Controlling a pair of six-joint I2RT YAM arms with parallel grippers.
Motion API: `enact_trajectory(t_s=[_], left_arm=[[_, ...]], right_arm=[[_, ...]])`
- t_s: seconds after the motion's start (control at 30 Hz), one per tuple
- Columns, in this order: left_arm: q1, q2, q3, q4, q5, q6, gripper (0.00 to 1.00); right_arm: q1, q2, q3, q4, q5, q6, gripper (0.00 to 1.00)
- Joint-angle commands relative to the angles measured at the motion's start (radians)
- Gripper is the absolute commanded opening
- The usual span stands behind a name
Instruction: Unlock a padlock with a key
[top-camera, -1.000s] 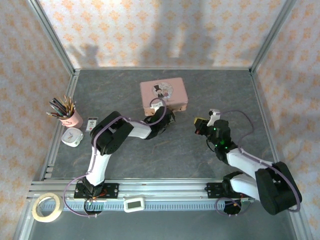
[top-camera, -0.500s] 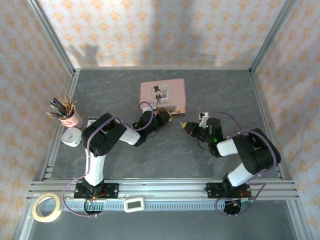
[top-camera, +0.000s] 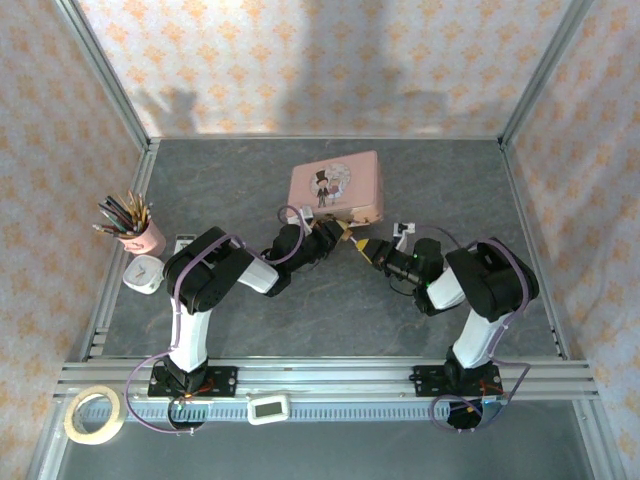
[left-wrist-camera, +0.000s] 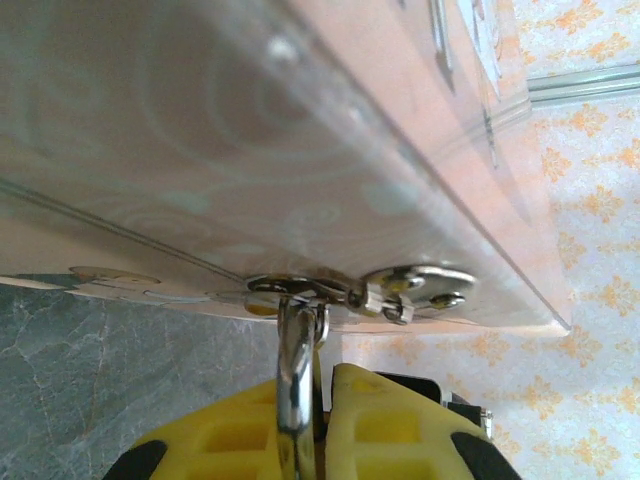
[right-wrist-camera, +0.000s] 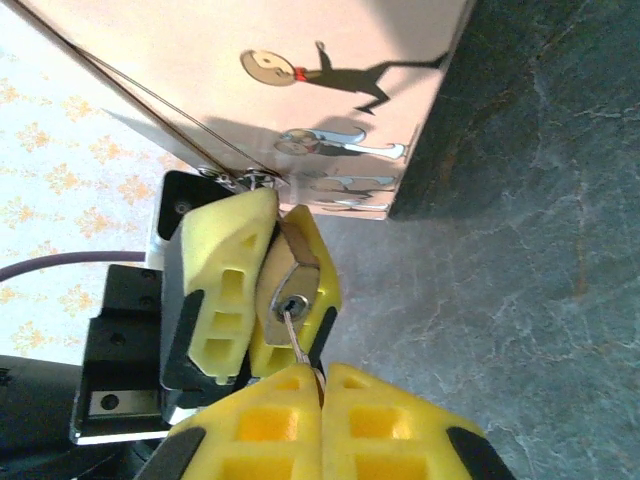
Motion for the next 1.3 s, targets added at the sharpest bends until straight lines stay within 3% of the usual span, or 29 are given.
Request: enact_trajectory(t_s=[0.0, 1.27], left_arm=[[-0.003, -0.018, -0.01, 0.101, 0.024, -0.043, 0.0], [-0.026, -0.031, 0.001, 0.132, 0.024, -0.062, 0.0]], right_arm=[[0.001, 0.004, -0.008, 0.099, -0.018, 0.031, 0.0], [0.026, -0.014, 0.018, 0.056, 0.037, 0.016, 0.0]])
